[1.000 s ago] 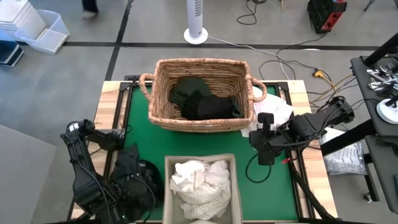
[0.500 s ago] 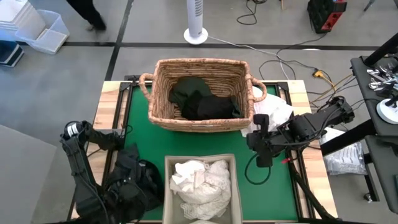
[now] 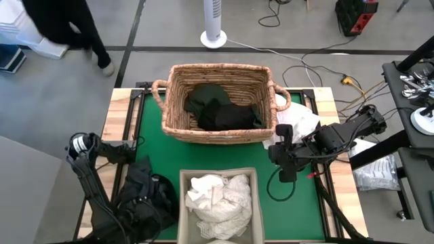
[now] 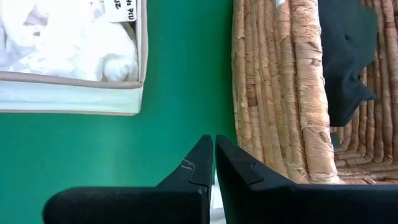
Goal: Sort clothes
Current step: Put the black shorts into the brown basket
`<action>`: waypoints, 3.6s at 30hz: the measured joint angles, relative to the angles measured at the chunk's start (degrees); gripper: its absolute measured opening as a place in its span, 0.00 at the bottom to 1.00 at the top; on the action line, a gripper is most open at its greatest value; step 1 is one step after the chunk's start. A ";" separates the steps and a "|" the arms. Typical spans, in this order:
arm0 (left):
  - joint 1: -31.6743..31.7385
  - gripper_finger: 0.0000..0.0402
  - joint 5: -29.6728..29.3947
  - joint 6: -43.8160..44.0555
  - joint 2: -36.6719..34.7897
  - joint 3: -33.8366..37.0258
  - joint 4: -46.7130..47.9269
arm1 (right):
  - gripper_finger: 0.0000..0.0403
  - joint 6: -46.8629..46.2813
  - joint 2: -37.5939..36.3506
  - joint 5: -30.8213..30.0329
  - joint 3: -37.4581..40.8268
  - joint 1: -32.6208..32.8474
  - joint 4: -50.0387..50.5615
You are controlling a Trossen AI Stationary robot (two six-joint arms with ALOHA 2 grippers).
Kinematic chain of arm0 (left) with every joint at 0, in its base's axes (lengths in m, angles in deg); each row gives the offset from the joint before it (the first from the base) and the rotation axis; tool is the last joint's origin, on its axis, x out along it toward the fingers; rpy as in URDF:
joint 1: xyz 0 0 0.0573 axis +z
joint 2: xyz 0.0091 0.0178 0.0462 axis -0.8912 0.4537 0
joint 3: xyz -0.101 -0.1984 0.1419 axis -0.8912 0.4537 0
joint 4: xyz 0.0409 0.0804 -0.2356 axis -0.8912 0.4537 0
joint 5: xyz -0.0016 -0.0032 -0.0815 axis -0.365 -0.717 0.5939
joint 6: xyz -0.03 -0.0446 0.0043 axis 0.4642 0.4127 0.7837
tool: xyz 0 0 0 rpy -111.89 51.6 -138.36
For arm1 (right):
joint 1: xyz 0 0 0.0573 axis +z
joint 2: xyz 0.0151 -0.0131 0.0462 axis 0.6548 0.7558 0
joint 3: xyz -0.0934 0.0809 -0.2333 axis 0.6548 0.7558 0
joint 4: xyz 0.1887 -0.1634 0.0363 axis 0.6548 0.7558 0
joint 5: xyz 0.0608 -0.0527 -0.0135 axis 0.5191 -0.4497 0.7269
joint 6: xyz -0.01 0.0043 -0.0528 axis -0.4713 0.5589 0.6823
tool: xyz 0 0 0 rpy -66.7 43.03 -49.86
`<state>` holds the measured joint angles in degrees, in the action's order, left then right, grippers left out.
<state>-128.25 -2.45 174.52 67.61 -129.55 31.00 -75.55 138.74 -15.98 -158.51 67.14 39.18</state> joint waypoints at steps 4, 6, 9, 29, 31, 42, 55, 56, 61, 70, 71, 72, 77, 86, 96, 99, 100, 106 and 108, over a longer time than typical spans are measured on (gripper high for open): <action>0.00 0.58 0.48 1.60 0.00 2.72 -1.25 | 0.03 0.00 0.00 0.00 0.00 0.00 -0.04; 0.00 0.58 0.55 2.15 0.00 4.18 -2.53 | 0.03 0.00 0.00 0.02 0.00 0.00 -0.04; 0.00 0.58 0.57 2.75 0.00 6.10 -3.68 | 0.03 0.00 0.02 0.02 0.00 0.02 -0.07; -0.19 0.03 0.08 2.67 0.00 9.15 -6.91 | 0.03 2.16 0.06 0.02 0.45 0.00 -2.68; -0.23 0.02 -0.93 2.73 0.00 7.95 -5.83 | 0.03 2.20 0.09 0.02 0.69 0.00 -2.82; -1.26 0.00 -8.64 5.92 0.00 -4.65 11.75 | 0.03 2.25 0.09 0.00 2.80 0.02 -3.08; -1.42 0.00 -27.59 -1.53 -0.44 -18.17 15.43 | 0.03 8.31 0.09 -0.01 2.97 0.01 -9.54; -1.42 0.00 -28.83 -2.55 -0.44 -19.32 15.45 | 0.03 8.76 0.08 -0.01 2.97 0.01 -10.03; -1.42 0.00 -36.74 -8.47 -0.44 -25.51 15.44 | 0.03 11.38 0.09 -0.01 2.97 0.02 -13.04; -1.42 0.00 -50.89 -23.99 -0.44 -36.70 15.44 | 0.03 16.15 0.08 -0.01 2.97 0.00 -18.59; -1.42 0.00 -52.42 -25.73 -0.44 -37.88 15.44 | 0.03 16.71 0.07 -0.01 2.97 0.00 -19.36; -1.42 0.00 -54.13 -27.54 -0.44 -38.97 15.45 | 0.03 17.56 0.07 -0.01 2.97 0.00 -20.20; -1.31 0.00 -63.43 -35.24 -0.44 -43.54 15.42 | 0.03 21.96 0.08 -0.01 2.97 0.00 -25.59; 0.02 0.00 -74.31 -46.35 -0.44 -50.12 15.41 | 0.03 33.52 0.07 -0.04 2.97 -0.02 -40.28; 6.56 0.00 -74.62 -53.23 -0.55 -55.80 15.30 | 0.03 41.44 0.24 0.24 2.97 -0.26 -56.29; 8.89 0.00 -74.60 -54.72 -0.63 -55.73 15.16 | 0.03 41.71 0.24 2.44 2.97 -0.50 -56.92; 9.58 0.00 -74.59 -55.21 -0.63 -55.73 15.02 | 0.03 41.71 0.29 3.28 2.97 -0.71 -57.10; 14.57 0.00 -74.57 -56.54 -0.78 -55.74 12.84 | 0.06 40.54 1.49 4.89 2.97 -1.72 -60.28; 15.95 0.00 -74.57 -56.57 -0.86 -55.73 12.08 | 0.12 40.32 2.39 4.82 2.97 -2.22 -61.74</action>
<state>-112.31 -77.01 117.95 66.76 -185.29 43.08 -35.23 141.13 -11.16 -155.54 64.93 -22.56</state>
